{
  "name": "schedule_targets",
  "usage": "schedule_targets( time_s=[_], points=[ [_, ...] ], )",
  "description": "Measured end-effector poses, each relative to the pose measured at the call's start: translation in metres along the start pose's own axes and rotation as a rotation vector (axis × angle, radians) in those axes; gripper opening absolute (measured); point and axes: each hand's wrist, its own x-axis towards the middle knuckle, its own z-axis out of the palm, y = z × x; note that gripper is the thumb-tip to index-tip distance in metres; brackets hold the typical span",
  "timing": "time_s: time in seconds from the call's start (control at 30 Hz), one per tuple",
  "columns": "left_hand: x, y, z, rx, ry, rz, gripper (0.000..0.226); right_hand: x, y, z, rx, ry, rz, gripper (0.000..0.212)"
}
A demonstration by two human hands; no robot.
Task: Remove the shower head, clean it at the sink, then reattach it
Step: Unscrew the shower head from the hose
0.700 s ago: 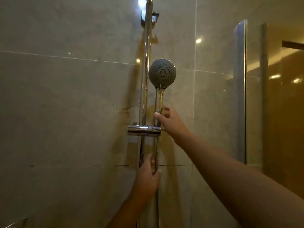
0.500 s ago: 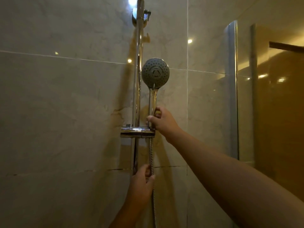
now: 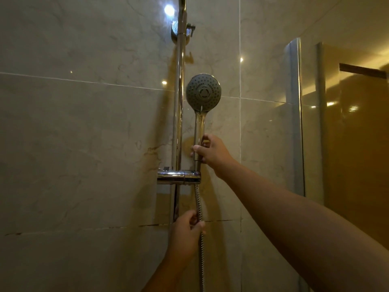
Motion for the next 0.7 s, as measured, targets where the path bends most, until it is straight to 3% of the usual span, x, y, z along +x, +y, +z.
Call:
schedule_targets(
  time_s=[0.33, 0.7],
  points=[
    [0.001, 0.030, 0.009, -0.111, -0.157, -0.007, 0.018, 0.001, -0.011, -0.035, -0.018, 0.030, 0.012, 0.039],
    [-0.076, 0.046, 0.047, -0.235, -0.170, -0.082, 0.026, -0.099, -0.002, -0.093, 0.022, -0.091, 0.089, 0.042]
  ],
)
